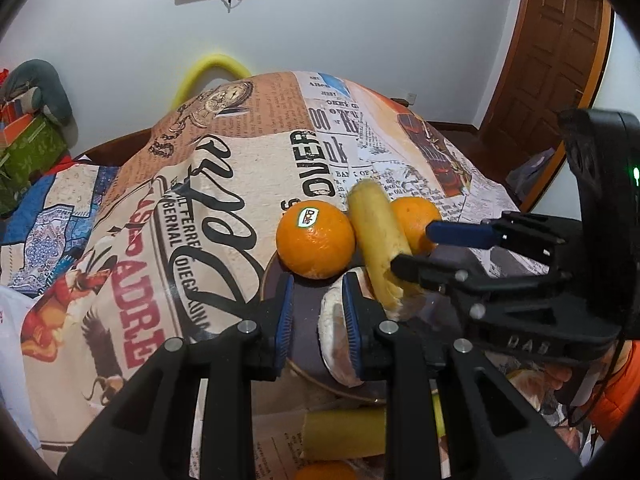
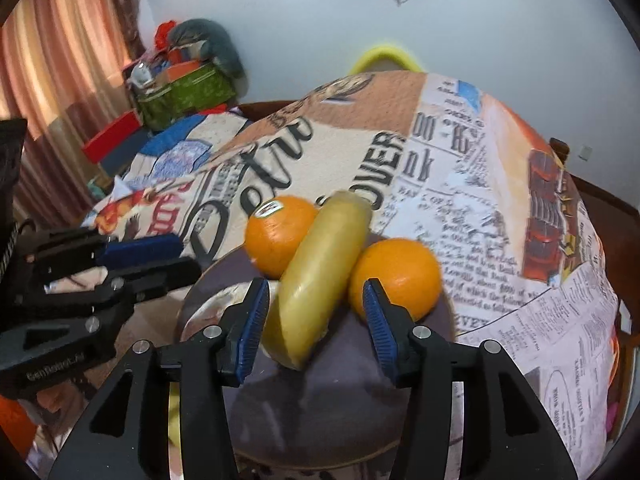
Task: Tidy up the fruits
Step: 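Set the pomelo segment and corn cob on the plate and open both tools, then grasp a large pomelo segment with the right tool while the left tool grasps a mandarin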
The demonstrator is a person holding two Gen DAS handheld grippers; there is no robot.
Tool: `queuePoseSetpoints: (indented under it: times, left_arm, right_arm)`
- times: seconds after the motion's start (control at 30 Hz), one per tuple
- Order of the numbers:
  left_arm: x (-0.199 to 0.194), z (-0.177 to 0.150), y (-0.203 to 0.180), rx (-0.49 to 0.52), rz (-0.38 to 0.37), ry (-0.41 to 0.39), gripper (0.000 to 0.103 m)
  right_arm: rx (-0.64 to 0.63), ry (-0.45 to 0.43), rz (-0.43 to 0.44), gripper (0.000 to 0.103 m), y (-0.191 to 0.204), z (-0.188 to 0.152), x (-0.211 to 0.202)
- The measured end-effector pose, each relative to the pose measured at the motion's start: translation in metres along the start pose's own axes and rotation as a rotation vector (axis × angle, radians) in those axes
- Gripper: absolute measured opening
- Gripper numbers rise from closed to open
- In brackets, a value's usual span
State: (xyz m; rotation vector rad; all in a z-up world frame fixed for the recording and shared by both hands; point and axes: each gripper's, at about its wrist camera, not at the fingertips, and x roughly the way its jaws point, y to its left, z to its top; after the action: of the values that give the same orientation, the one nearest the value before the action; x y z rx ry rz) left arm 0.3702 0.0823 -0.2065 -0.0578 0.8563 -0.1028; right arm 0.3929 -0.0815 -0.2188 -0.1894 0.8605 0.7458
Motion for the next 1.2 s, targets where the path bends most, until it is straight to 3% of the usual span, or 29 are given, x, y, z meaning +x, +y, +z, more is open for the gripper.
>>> queuePoseSetpoints:
  times: [0.23,0.5,0.73,0.93,1.2]
  left_arm:
    - [-0.004,-0.004,0.002,-0.01,-0.001,0.003,0.023]
    - [-0.036,-0.012,-0.008,0.0,0.008,-0.014,0.023]
    - [-0.082,-0.024,-0.023,0.027,0.018,-0.059,0.031]
    - [-0.111,-0.042,-0.033,0.042,0.034,-0.079,0.049]
    - [-0.119,-0.072,-0.035,0.027,0.036,-0.044,0.054]
  right_arm:
    - [-0.031,0.007,-0.022,0.047,0.009,-0.007,-0.005]
    - [0.004,-0.064,-0.034,0.047,0.01,-0.013,-0.057]
    - [-0.001,-0.113,-0.075,0.047,0.021,-0.027,-0.096]
    - [0.032,-0.123,-0.083,0.048,0.025,-0.048,-0.115]
    - [0.044,-0.103,-0.101,0.059,0.034,-0.081,-0.124]
